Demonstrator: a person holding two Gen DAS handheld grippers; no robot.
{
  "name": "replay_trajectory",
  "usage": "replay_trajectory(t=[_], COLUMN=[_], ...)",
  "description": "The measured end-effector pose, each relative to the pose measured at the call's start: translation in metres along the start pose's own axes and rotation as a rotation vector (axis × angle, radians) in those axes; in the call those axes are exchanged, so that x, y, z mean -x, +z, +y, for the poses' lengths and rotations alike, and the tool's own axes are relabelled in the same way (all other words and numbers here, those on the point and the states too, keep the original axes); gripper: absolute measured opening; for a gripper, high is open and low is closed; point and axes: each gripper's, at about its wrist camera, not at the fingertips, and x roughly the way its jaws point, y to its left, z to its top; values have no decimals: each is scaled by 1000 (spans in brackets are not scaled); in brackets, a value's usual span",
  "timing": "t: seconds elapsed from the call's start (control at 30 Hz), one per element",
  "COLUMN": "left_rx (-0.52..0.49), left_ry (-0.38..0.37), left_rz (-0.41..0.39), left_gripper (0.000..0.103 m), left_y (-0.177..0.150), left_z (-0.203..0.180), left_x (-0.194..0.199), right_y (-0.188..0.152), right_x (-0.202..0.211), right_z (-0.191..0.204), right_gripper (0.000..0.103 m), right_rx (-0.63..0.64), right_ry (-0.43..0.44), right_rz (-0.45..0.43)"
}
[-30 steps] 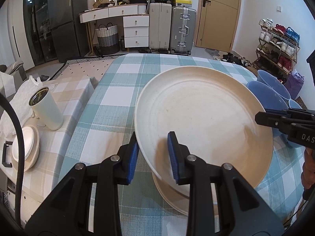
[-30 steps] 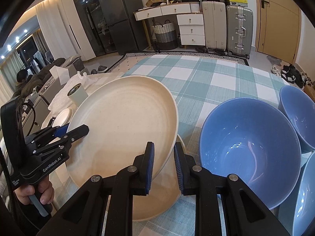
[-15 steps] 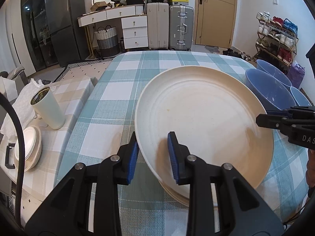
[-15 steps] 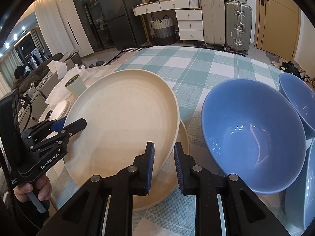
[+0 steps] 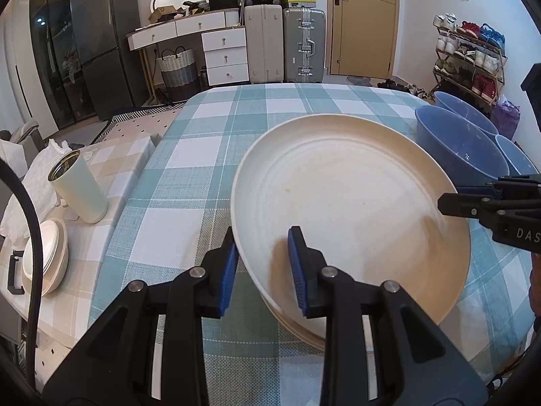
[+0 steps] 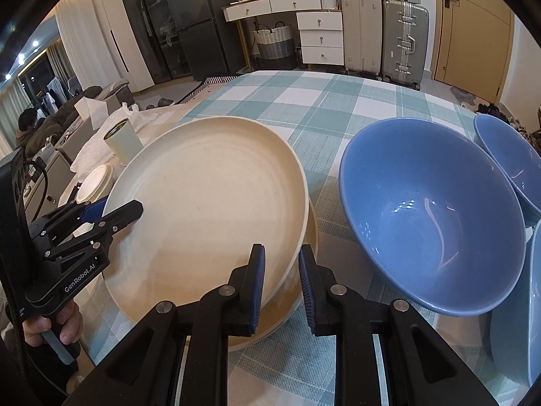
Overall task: Organize plates and bowls
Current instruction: 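Lower the left gripper's plate onto the right gripper's plate and open both grippers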
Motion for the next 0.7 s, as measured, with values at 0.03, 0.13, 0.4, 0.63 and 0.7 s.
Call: replay_trajectory(t=[0.03,0.13,0.4,0.63,0.7], left_rx=[-1,-10,-21,-33,-34], left_ry=[0,2,13,20,19], left_rz=[0,1,17,21,22], left_gripper=[25,25,26,27,27], left_y=[-1,-2,-8,-11,-11], left_z=[-1,-4,-7,-8,-9], left_x=[-1,-3,-11,-16,-18], right_y=[0,-2,-8,-10,-10], right_x=[0,-1,-7,-11,-11], right_z=[1,2,1,3,4], right_gripper=[21,21,21,21,21], right_rx=[3,16,9,20,21], right_ry=[-7,-26,-31,-47,-50], right_rz=[0,3,20,27,27])
